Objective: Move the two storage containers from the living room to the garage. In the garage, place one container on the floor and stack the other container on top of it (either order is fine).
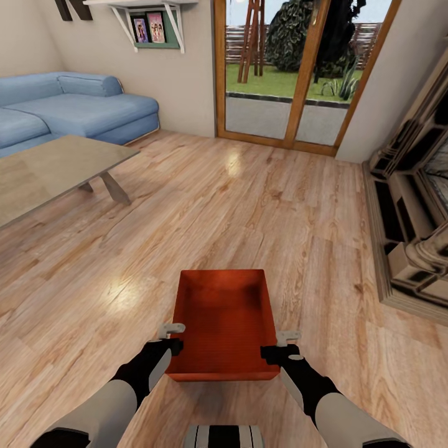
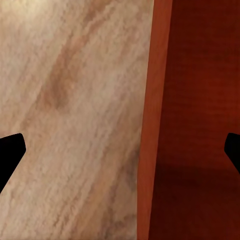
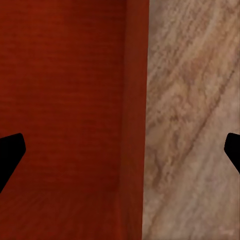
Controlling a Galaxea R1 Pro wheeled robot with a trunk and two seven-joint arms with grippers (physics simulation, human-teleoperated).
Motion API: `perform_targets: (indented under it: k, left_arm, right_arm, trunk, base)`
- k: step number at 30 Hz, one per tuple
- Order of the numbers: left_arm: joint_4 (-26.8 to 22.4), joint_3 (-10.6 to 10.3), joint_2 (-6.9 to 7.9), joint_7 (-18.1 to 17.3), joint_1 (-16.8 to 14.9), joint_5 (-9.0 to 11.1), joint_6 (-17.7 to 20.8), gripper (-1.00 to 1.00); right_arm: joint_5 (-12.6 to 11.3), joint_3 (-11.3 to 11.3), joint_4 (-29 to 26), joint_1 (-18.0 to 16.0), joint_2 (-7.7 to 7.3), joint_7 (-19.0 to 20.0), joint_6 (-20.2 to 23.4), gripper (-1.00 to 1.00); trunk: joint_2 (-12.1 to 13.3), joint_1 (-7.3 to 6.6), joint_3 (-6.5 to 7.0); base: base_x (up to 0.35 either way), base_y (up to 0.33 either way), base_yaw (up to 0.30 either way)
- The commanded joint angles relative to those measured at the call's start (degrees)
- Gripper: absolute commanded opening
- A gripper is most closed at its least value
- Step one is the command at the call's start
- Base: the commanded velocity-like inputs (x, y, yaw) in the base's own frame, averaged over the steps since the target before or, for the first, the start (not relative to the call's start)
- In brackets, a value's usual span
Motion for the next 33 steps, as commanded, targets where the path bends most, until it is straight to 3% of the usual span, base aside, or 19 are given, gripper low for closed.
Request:
perform_targets:
  k: [1, 23, 24, 25, 33]
  left_arm:
    - [-0.1, -0.5, 0.05, 0.5, 0.0, 0.6, 0.3, 1.00]
    - [-0.2, -0.4, -0.04, 0.2, 0.0, 0.5, 0.2, 1.00]
    - [-0.2, -0.4, -0.04, 0.1, 0.0, 0.5, 0.2, -1.00]
    - [-0.1, -0.4, -0.04, 0.0, 0.0, 0.6, 0.2, -1.00]
    - [-0.3, -0.3, -0.02, 0.0, 0.0, 0.6, 0.2, -1.00]
  right_arm:
    - [0.1, 0.4, -0.1, 0.0, -0.01, -0.4, 0.4, 1.00]
    - [0.1, 0.4, -0.1, 0.0, 0.03, -0.4, 0.4, 1.00]
    - [0.1, 0.4, -0.1, 0.0, 0.03, -0.4, 0.4, 1.00]
    - [0.1, 0.5, -0.1, 0.0, 0.03, -0.4, 0.4, -1.00]
    - [0.1, 0.4, -0.1, 0.0, -0.09, -0.4, 0.4, -1.00]
  trunk:
    - [0.0, -0.01, -0.04]
    - [0.0, -0.01, -0.04]
    - [0.0, -0.01, -0.04]
    - [0.0, -0.01, -0.04]
    - [0.0, -0.01, -0.04]
  base:
    - [0.000, 0.000, 0.000]
    - [0.000, 0.000, 0.000]
    - [0.000, 0.000, 0.000]
    - [0.000, 0.000, 0.000]
    - [0.000, 0.000, 0.000]
